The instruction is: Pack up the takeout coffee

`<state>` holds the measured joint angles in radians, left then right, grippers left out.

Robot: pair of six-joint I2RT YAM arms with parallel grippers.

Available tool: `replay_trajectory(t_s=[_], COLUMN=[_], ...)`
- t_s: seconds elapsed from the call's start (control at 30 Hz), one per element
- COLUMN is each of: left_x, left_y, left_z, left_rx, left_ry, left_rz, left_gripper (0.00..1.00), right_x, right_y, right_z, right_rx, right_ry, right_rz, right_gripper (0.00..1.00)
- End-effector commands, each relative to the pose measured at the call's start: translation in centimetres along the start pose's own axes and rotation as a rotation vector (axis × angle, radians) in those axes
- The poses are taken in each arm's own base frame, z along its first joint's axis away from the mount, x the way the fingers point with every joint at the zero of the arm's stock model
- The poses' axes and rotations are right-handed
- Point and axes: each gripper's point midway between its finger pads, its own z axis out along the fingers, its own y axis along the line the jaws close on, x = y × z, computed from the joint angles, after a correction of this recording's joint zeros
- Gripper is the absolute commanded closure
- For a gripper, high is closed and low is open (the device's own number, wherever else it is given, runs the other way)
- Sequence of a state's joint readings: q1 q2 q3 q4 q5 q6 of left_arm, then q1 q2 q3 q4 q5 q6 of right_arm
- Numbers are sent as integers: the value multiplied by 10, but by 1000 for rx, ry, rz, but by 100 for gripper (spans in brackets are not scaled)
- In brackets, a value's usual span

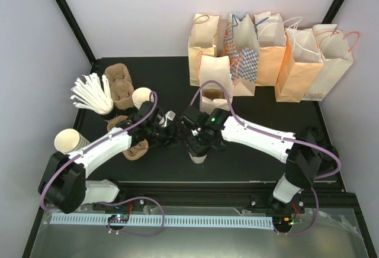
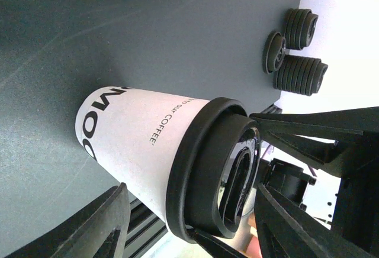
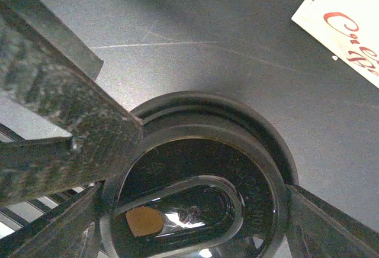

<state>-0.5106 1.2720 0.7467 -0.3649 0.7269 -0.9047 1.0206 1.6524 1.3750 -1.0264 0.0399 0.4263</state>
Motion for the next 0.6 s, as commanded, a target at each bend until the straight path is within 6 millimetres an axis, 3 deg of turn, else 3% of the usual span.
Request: replay_trajectory(t_s=[0.0,0.57], left_x=[0,3], left_y=[-6,-7], left_z=[0,3], left_rx=[43,76], left_ry=[13,30], left_rz=[-10,-33], left_gripper=[40,40], right_x=[7,28], right_y=[1,-6], right_z=[8,31], right_rx=[-3,20], right_ry=[12,76], right_rz=[-11,-4], right_gripper=[17,17])
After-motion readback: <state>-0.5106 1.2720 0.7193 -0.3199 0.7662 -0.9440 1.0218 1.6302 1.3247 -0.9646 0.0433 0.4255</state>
